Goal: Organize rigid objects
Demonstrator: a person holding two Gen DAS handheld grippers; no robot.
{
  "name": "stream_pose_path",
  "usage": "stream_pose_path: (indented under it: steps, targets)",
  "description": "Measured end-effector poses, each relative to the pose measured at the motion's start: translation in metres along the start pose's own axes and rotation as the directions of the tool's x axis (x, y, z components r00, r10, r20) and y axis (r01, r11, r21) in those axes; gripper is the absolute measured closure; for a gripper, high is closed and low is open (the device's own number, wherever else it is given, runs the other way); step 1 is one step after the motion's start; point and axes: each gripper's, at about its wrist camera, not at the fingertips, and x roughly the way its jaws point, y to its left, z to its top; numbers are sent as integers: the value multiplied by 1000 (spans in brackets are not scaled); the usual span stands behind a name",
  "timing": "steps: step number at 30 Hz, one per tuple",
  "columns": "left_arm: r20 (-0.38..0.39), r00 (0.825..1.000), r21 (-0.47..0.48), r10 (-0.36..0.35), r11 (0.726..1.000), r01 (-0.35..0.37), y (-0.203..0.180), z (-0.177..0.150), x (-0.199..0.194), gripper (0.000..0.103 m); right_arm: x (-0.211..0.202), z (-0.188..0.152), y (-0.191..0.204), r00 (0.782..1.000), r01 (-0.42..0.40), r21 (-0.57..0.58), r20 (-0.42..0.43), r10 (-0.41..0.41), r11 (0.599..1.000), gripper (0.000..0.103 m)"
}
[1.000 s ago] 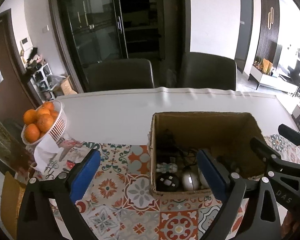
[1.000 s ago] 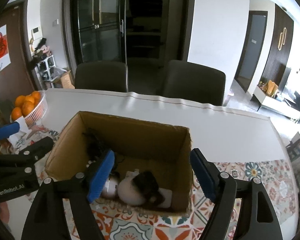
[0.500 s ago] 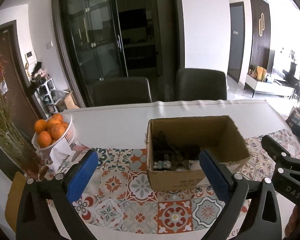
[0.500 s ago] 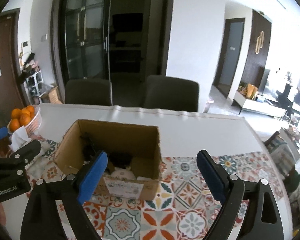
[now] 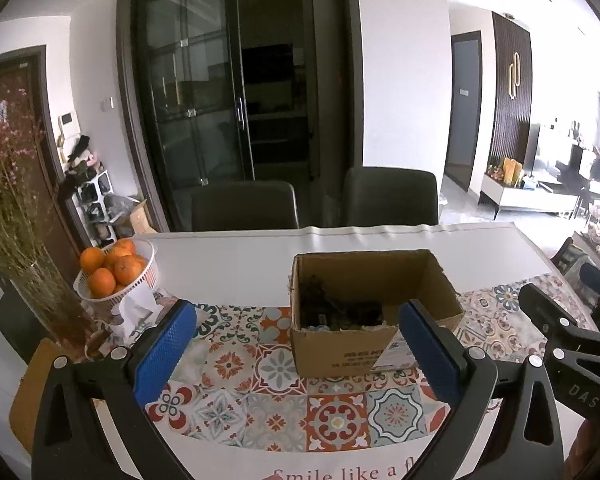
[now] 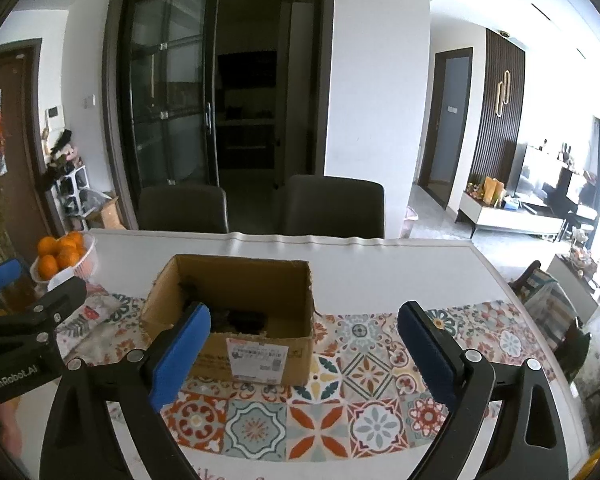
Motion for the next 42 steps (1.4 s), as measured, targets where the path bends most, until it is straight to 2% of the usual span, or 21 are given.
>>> stream_pose_path:
  steps: [8, 20, 42]
  targets:
    - [46, 999, 3, -12, 1000, 12, -2, 0, -29, 0, -24, -1, -6, 1000, -8, 19, 23, 8, 1000, 7]
    - [94, 995, 7, -11, 1000, 11, -4, 1, -46, 0, -45, 0, -8, 998, -8, 24, 65, 7, 1000, 7]
    - [107, 994, 5, -16, 1000, 16, -3, 4, -53, 0, -55, 0, -8, 996, -11, 24, 83, 9, 1000, 7]
